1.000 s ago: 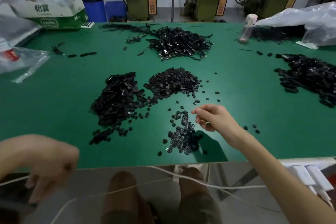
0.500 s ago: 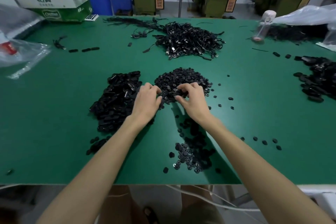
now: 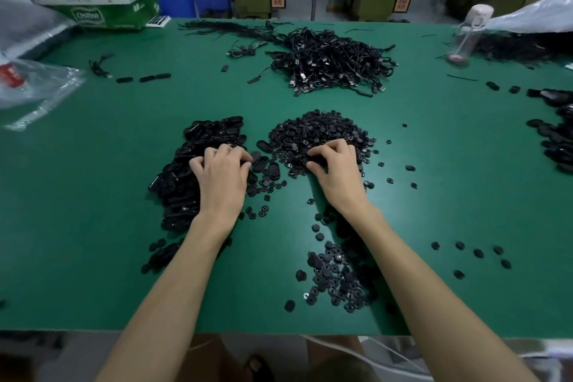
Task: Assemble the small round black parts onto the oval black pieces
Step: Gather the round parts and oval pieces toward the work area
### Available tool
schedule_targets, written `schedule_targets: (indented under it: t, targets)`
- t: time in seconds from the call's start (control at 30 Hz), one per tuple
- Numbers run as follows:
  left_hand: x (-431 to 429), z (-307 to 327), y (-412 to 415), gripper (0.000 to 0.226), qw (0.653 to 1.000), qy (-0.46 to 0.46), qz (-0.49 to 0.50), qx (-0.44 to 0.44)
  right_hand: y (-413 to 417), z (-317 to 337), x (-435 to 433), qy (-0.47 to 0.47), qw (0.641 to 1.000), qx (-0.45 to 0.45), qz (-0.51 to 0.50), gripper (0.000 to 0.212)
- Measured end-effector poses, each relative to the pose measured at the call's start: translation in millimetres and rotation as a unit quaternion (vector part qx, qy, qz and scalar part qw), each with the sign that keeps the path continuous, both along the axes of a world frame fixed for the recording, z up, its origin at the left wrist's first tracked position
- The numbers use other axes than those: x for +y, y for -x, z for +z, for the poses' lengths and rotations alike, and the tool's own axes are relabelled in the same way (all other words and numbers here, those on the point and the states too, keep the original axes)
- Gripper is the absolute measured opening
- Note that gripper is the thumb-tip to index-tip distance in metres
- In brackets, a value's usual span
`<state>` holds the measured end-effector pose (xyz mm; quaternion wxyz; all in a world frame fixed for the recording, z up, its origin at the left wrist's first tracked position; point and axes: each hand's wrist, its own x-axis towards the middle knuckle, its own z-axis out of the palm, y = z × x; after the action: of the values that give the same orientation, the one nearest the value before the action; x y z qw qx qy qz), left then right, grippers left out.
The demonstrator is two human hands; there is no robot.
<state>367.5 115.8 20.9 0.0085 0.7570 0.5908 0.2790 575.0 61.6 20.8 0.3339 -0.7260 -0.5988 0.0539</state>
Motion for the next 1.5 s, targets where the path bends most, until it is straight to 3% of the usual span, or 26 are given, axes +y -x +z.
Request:
schedule_targets:
  t: [0.13, 0.27, 0.43, 0.63, 0.83, 1.2, 1.5]
  targets:
    - [-1.2, 1.0, -0.2, 0.019, 0.999, -0.033, 0.000, -0.015, 2.7, 1.6, -1.9, -0.006, 1.000, 0.000, -0.002, 0.024]
    - [0.4, 1.2, -6.0, 0.030, 0.999, 0.008, -0.013, 0.031, 3.4, 3.4, -3.9, -0.008, 1.000, 0.009, -0.002, 0.016]
    - [3.2, 2.3, -6.7, 0.023, 1.000, 0.005, 0.004, 0.013, 2.8, 2.8, -4.9, -0.020, 0.999, 0.032, 0.005, 0.005]
    - [5.8, 5.9, 6.3, 0.028, 0.997, -0.041, 0.039, -0.056, 0.5, -2.2, -1.1, -0.032, 0.999, 0.040, -0.001, 0.004]
    - [10.5, 2.2, 16.5, 0.025, 0.995, 0.009, 0.094, 0.006, -0.7, -4.9, 1.2, -0.048, 0.998, 0.046, -0.002, 0.003]
    - [9.0, 4.4, 14.3, 0.018, 0.996, -0.019, 0.077, -0.046, -1.6, -1.9, -1.1, -0.062, 0.995, 0.074, -0.012, 0.003]
    - [4.9, 4.6, 16.2, 0.030, 0.994, 0.025, 0.101, 0.036, -3.0, -1.8, -3.2, -0.065, 0.994, 0.093, -0.011, 0.005]
